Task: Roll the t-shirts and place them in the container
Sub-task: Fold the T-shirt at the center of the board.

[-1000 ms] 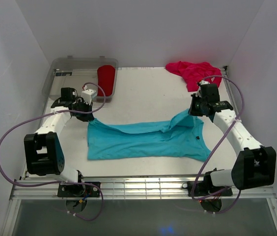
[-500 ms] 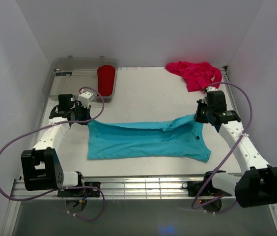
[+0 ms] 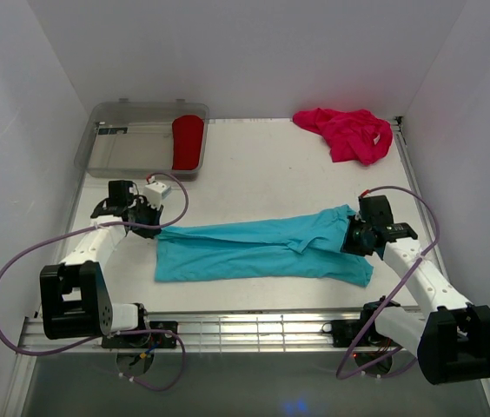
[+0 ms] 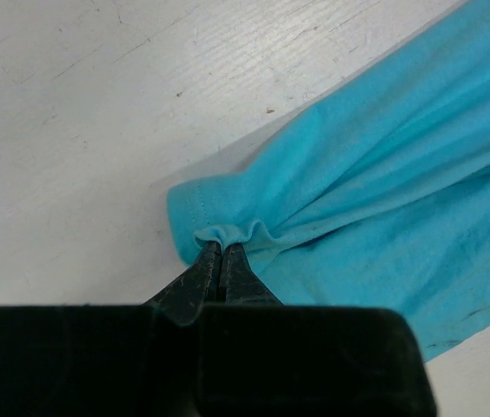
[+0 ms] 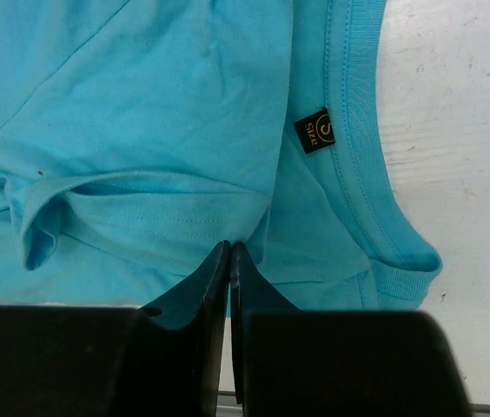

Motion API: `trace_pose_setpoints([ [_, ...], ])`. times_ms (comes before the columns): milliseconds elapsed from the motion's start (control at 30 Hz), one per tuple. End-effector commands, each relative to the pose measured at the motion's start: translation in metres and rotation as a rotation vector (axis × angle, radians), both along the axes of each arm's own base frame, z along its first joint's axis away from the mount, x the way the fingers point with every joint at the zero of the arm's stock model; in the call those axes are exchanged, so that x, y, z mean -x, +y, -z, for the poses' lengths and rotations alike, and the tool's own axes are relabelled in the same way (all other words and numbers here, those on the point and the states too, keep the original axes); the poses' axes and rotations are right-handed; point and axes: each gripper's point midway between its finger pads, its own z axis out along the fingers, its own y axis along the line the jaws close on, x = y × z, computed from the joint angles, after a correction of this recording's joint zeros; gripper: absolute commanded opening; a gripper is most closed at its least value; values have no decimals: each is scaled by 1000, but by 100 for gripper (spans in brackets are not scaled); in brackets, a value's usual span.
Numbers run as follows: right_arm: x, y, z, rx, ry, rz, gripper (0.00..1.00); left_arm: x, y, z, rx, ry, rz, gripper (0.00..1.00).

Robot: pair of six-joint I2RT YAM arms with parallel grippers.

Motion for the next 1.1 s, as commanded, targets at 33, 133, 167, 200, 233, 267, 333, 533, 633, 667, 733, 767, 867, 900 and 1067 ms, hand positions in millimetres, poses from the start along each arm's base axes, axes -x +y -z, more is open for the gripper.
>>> trace_pose_setpoints([
  [33, -6, -5, -7, 3, -24, 64, 8, 2, 3, -10, -28, -40, 28, 0],
  [133, -4, -6, -5, 10, -11, 69, 8, 4, 2, -10, -22, -34, 43, 0],
  [167, -4, -6, -5, 10, -9, 67, 8, 3, 2, -11, -23, -35, 44, 0],
  [200, -3, -7, -3, 12, -4, 71, 8, 3, 2, -11, -24, -37, 45, 0],
  [233, -2, -7, -2, 14, -1, 73, 8, 4, 2, -10, -25, -34, 50, 0],
  [267, -3, -8, -1, 21, 1, 79, 8, 3, 2, -10, -26, -35, 51, 0],
  [333, -1, -11, 2, 32, 18, 90, 8, 2, 4, -10, -39, -36, 48, 0],
  [533, 3, -16, 11, 60, 76, 119, 8, -2, 9, -12, -70, -53, 52, 0],
  [633, 4, -16, 12, 59, 81, 130, 22, 11, -2, -6, -20, -15, 112, 4],
  [667, 4, -17, 12, 60, 79, 133, 26, 17, -11, -4, 21, 2, 145, 7],
  [733, 4, -18, 11, 64, 72, 136, 33, 29, -17, 2, 49, 46, 188, 19],
  [767, 3, -19, 10, 67, 66, 138, 34, 33, -20, 4, 63, 59, 204, 22],
  [867, 1, -21, 4, 77, 49, 142, 34, 39, -19, 7, 67, 101, 198, 27],
  [900, -3, -21, -2, 82, 31, 141, 34, 37, -14, 6, 40, 105, 184, 27],
  [1067, -33, -4, -49, 66, -152, 57, 24, 31, -5, -10, -9, 70, 159, 23],
])
